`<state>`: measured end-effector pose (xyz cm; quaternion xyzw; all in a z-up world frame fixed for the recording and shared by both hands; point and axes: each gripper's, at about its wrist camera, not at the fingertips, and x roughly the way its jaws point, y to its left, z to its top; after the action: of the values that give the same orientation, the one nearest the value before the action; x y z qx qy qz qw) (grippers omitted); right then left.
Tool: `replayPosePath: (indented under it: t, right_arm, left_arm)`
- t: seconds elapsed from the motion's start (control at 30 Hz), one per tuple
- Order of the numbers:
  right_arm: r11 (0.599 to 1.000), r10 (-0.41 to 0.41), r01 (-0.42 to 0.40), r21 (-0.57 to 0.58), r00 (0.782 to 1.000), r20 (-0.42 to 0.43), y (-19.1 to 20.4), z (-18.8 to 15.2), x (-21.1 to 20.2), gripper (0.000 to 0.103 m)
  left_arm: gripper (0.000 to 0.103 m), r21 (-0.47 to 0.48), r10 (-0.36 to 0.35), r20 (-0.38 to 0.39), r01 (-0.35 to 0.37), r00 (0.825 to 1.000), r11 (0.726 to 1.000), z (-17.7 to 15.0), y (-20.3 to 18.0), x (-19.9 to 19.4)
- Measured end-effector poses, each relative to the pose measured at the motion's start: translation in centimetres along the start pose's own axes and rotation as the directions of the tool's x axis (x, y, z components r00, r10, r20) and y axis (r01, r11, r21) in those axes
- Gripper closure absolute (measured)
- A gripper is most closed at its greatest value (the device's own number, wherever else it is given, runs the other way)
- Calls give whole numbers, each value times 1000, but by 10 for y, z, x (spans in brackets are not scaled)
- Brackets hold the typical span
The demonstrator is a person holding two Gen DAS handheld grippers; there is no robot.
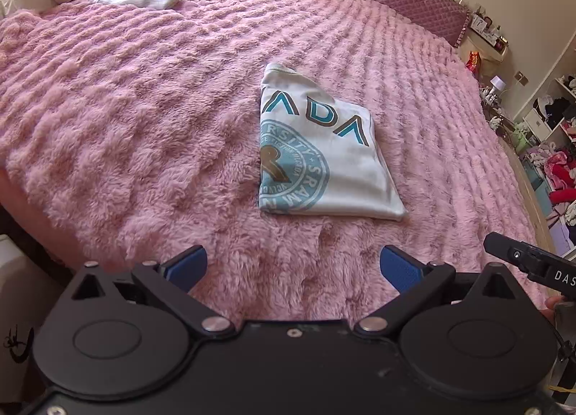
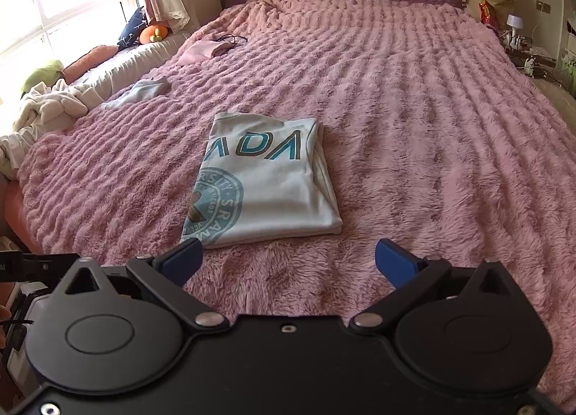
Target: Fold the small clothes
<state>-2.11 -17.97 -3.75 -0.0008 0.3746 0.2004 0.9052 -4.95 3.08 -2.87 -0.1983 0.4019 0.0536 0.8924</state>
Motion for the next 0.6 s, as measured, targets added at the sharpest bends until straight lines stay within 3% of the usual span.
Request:
replayPosePath:
  t: [0.6]
  right_arm:
    - [1000,16,-16,-15,1000,-27,12,-8,-14,0]
  left_arm:
    - [0,54,23,-20,-22,1000,998,0,-11,-13]
